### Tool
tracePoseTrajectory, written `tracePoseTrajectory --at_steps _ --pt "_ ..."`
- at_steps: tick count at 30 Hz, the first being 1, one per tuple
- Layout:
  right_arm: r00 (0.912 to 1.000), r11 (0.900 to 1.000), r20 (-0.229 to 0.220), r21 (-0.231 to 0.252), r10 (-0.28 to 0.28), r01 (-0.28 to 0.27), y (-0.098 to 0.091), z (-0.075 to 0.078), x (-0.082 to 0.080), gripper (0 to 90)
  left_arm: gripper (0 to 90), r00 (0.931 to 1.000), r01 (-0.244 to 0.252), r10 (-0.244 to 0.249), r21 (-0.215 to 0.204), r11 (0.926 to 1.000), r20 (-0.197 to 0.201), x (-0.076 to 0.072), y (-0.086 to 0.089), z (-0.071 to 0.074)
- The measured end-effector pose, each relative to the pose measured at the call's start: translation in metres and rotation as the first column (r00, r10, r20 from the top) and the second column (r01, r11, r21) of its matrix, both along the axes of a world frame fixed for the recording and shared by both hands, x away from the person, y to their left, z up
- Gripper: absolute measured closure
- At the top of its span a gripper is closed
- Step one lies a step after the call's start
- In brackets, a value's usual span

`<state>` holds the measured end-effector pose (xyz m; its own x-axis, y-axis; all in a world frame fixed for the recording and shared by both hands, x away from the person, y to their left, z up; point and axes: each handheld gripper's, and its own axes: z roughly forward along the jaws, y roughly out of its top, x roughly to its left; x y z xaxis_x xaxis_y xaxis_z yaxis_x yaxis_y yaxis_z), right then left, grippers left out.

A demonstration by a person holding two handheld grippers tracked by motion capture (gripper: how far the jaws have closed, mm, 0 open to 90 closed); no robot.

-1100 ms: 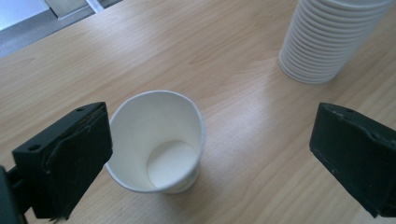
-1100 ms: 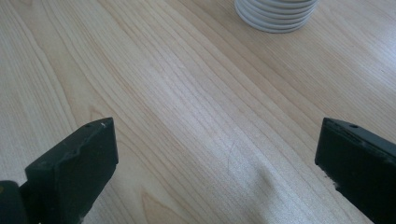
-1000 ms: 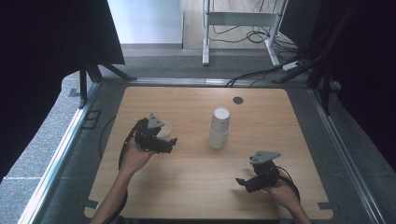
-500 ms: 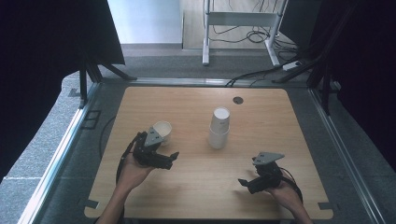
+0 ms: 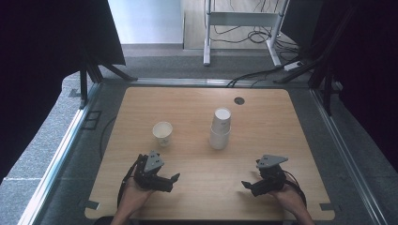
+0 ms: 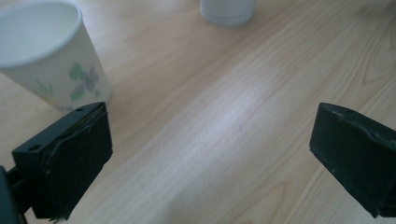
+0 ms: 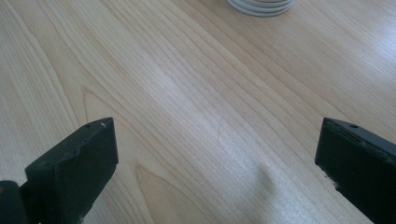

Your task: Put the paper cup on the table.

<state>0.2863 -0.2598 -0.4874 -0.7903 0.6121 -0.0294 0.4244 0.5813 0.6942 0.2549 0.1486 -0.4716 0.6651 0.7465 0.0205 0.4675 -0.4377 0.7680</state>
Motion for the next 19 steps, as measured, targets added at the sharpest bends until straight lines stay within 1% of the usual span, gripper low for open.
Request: tracePoseTrajectory --at_steps 1,2,3,5,6,7,10,12,17,19 --pt "1.0000 1.0000 0.001 -0.002 0.000 0.000 0.000 -0.001 0.000 0.0 0.0 1.0000 -0.003 0.003 0.003 1.0000 -0.006 -0.001 0.000 -0.003" --pt "1.0000 1.0000 0.001 -0.005 -0.001 0.001 0.000 -0.001 -0.001 0.0 0.0 0.9999 -0.005 0.005 0.019 0.9998 -0.016 -0.002 0.001 -0.007" --pt "1.0000 0.9999 0.000 -0.011 -0.002 0.002 0.000 -0.002 -0.001 0.0 0.0 0.9997 -0.011 0.012 0.026 0.9996 -0.023 -0.002 0.001 -0.011" --pt "1.0000 0.9998 -0.002 -0.020 0.001 -0.001 -0.001 -0.004 -0.001 0.0 0.0 0.9988 -0.012 0.014 0.040 0.9991 -0.048 -0.003 0.001 -0.018" --pt "1.0000 0.9997 -0.003 -0.023 0.001 -0.001 -0.001 -0.005 -0.001 0.0 0.0 0.9980 -0.016 0.020 0.061 0.9980 -0.060 -0.003 0.000 -0.022" --pt "1.0000 0.9996 -0.005 -0.029 0.002 -0.002 -0.001 -0.006 -0.001 0.0 0.0 0.9975 -0.014 0.020 0.085 0.9963 -0.069 -0.003 -0.002 -0.025" --pt "1.0000 0.9991 -0.006 -0.042 0.005 -0.005 0.000 -0.009 -0.001 0.0 0.0 0.9966 -0.008 0.021 0.160 0.9871 -0.080 -0.002 -0.008 -0.032" --pt "0.9999 0.9987 -0.009 -0.049 0.008 -0.008 0.001 -0.011 -0.001 0.0 0.0 0.9960 0.004 0.013 0.190 0.9817 -0.089 -0.003 -0.012 -0.034" --pt "0.9998 0.9983 -0.016 -0.056 0.012 -0.013 0.003 -0.013 -0.002 0.0 0.0 0.9952 0.020 0.002 0.220 0.9752 -0.098 -0.004 -0.018 -0.038" --pt "0.9998 0.9984 -0.015 -0.054 0.014 -0.015 0.003 -0.013 -0.002 0.0 0.0 0.9954 0.015 0.007 0.221 0.9751 -0.095 -0.004 -0.018 -0.038"
